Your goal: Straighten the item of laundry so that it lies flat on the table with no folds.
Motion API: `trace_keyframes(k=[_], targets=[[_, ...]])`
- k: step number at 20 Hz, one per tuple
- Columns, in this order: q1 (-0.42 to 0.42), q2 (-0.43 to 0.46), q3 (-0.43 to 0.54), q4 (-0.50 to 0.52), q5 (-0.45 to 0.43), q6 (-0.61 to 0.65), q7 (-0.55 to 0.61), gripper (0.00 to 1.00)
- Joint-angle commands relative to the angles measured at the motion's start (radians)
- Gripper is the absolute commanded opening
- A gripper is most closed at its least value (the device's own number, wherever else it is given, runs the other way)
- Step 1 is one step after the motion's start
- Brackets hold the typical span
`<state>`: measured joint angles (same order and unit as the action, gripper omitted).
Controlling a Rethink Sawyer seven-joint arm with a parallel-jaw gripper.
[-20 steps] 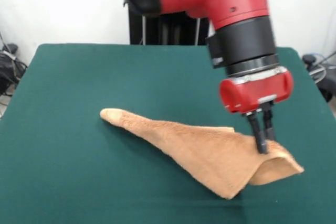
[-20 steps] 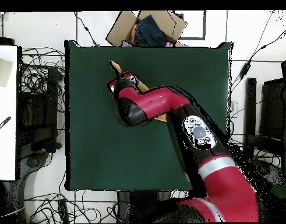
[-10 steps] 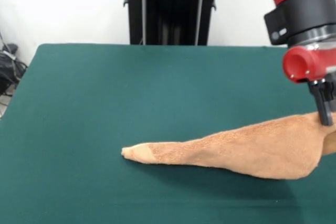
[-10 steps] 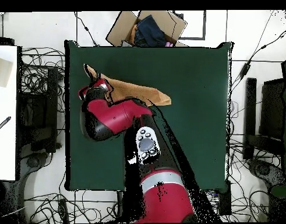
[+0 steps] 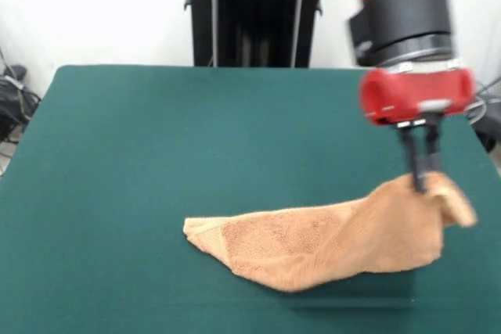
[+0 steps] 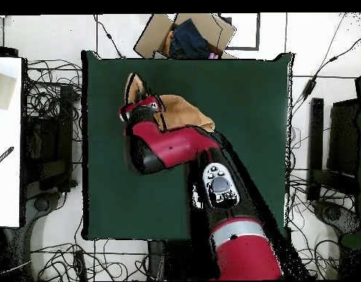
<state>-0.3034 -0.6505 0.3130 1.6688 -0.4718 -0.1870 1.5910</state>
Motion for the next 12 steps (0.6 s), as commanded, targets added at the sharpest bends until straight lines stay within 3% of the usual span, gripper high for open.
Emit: trace_keyframes(k=[1,5,12], targets=[[-0.173,0.071,0.155,0.039,-0.043,0.146,0.093,0.00],[-0.130,0.076,0.098,0.025,-0.031,0.103,0.103,0.00],[-0.124,0.107,0.101,0.015,-0.032,0.100,0.095,0.00]])
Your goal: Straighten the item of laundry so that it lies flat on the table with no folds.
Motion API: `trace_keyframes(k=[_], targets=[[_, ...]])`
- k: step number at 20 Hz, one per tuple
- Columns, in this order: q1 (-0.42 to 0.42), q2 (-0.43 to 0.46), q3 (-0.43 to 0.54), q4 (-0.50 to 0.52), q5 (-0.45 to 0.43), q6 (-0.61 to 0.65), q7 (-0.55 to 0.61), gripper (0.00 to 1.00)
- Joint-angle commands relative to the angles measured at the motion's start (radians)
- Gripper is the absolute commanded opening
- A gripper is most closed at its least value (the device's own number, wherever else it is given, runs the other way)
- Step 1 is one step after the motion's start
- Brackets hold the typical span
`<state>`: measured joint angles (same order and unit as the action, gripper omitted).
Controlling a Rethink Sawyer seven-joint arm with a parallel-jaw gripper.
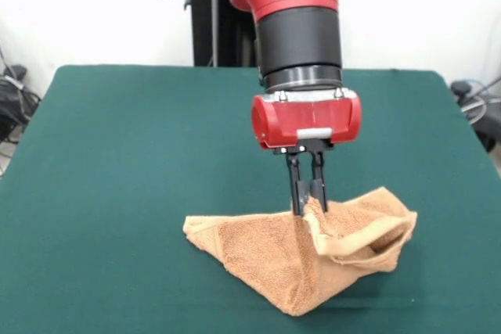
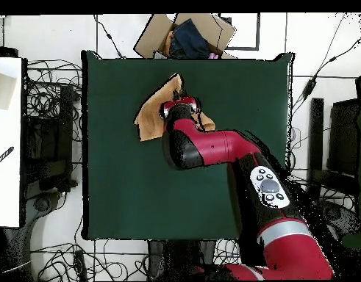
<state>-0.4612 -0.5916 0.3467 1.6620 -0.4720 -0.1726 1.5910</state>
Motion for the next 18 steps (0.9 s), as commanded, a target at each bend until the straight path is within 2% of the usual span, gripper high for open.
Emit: trace_keyframes(k=[1,11,18], targets=[[0.035,0.050,0.065,0.022,-0.032,0.086,0.095,0.00],[0.046,0.057,0.065,0.020,-0.034,0.076,0.096,0.00],[0.103,0.071,0.022,-0.009,-0.017,0.045,0.109,0.00]])
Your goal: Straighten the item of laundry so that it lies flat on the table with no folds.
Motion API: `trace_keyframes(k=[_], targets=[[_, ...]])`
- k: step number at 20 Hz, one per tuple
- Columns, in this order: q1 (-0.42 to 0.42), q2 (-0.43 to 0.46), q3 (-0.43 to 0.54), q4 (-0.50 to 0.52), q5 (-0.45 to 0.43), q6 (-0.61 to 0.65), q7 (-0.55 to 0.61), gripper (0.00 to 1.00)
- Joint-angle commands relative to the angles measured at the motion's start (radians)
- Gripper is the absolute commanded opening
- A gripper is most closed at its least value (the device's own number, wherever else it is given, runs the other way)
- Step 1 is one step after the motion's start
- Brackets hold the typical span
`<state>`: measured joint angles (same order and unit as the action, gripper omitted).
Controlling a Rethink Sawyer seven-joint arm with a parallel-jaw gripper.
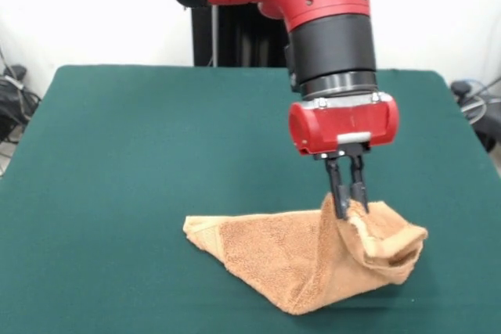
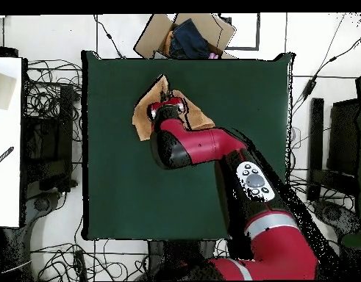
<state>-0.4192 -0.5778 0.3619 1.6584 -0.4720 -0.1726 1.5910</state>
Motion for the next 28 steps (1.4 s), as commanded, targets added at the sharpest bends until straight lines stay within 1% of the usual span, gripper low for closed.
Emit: trace_keyframes(k=[1,12,16,19,21,23,26,28], targets=[[0.070,0.059,-0.002,-0.009,-0.013,0.041,0.111,0.00],[0.097,0.060,-0.030,-0.017,-0.023,0.019,0.116,0.00],[0.100,0.047,-0.030,-0.013,-0.015,0.027,0.120,0.00],[0.113,0.031,-0.047,-0.009,-0.005,0.028,0.125,0.00],[0.132,0.026,-0.075,-0.002,0.010,0.011,0.140,0.00],[0.160,0.013,-0.118,0.032,0.034,-0.016,0.168,0.00],[0.203,-0.045,-0.190,0.113,0.062,-0.034,0.202,0.00],[0.216,-0.068,-0.218,0.153,0.071,-0.051,0.213,0.00]])
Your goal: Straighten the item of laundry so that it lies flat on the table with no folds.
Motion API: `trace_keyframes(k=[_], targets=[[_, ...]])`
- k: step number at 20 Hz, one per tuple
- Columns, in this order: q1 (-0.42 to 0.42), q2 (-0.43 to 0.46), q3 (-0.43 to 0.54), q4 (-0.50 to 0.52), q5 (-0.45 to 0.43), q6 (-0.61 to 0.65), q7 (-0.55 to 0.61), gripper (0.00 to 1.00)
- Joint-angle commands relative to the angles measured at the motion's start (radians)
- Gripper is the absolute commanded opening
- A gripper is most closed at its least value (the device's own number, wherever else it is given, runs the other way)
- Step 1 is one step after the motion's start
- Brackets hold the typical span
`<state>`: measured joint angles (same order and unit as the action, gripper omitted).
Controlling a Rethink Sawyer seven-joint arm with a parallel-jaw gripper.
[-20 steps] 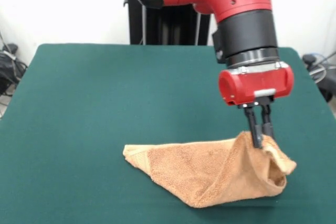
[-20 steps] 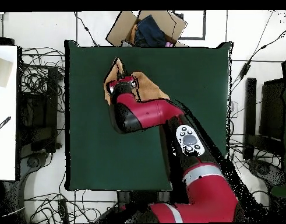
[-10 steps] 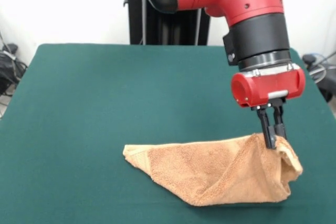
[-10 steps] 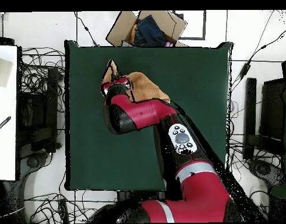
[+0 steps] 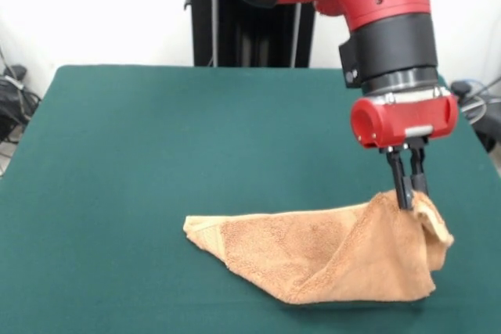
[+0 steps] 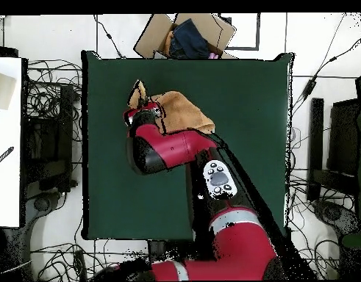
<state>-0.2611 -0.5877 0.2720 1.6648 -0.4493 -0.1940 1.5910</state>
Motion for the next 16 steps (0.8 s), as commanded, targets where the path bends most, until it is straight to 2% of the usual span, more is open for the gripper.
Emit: trace_keyframes(k=[1,5,9,16], targets=[[0.068,-0.067,-0.144,0.163,0.054,-0.043,0.216,0.00],[0.100,-0.110,-0.197,0.235,0.076,-0.074,0.233,0.00],[0.080,-0.162,-0.189,0.321,0.077,-0.077,0.251,0.00],[-0.001,-0.255,-0.117,0.466,0.056,-0.044,0.268,0.00]])
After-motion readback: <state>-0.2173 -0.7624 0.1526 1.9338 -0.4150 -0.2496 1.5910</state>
